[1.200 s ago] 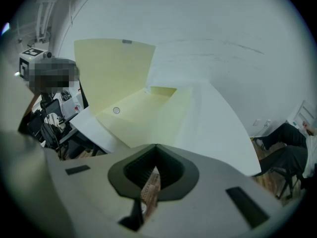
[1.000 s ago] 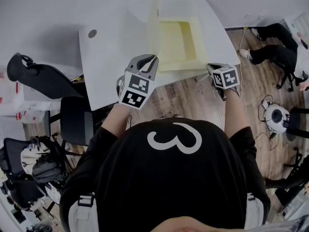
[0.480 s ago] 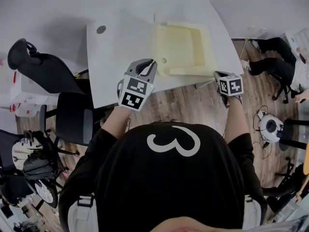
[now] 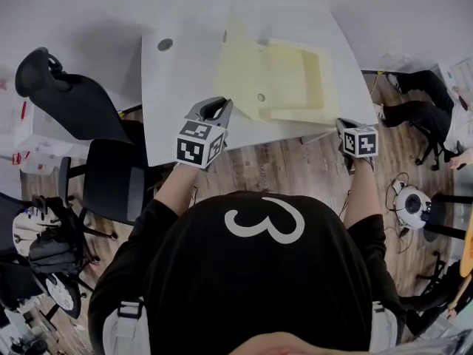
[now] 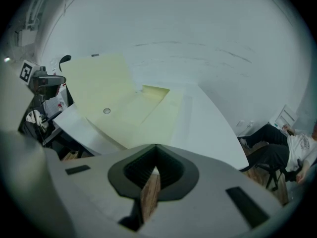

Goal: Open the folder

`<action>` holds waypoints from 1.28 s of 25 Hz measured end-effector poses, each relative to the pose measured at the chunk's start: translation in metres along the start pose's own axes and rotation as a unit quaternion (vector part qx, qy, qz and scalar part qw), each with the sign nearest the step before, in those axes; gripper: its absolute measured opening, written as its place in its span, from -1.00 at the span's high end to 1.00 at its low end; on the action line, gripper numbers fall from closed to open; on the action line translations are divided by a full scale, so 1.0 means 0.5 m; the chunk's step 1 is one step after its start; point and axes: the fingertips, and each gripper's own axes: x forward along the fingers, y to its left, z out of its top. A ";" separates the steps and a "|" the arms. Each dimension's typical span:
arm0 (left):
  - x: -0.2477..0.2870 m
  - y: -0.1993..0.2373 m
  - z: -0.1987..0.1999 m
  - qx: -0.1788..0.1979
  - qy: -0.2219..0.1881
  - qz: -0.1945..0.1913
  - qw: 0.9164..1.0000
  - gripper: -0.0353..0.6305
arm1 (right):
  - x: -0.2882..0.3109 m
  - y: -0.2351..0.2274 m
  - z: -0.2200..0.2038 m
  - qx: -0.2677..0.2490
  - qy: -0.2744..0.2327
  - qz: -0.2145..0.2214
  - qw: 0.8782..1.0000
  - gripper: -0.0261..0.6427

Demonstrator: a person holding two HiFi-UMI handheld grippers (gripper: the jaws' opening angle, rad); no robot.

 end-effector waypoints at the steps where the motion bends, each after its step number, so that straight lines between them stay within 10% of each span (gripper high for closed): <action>1: -0.002 0.009 -0.006 -0.014 -0.001 0.001 1.000 0.81 | 0.000 0.000 0.000 0.000 -0.001 -0.002 1.000 0.85; 23: -0.001 0.159 -0.167 -0.152 0.026 0.052 0.987 0.80 | -0.002 0.008 -0.002 0.040 -0.044 -0.010 0.998 0.85; 32: -0.007 0.141 -0.142 -0.141 0.020 0.062 0.988 0.80 | -0.014 0.016 0.039 0.083 -0.099 0.010 0.992 0.85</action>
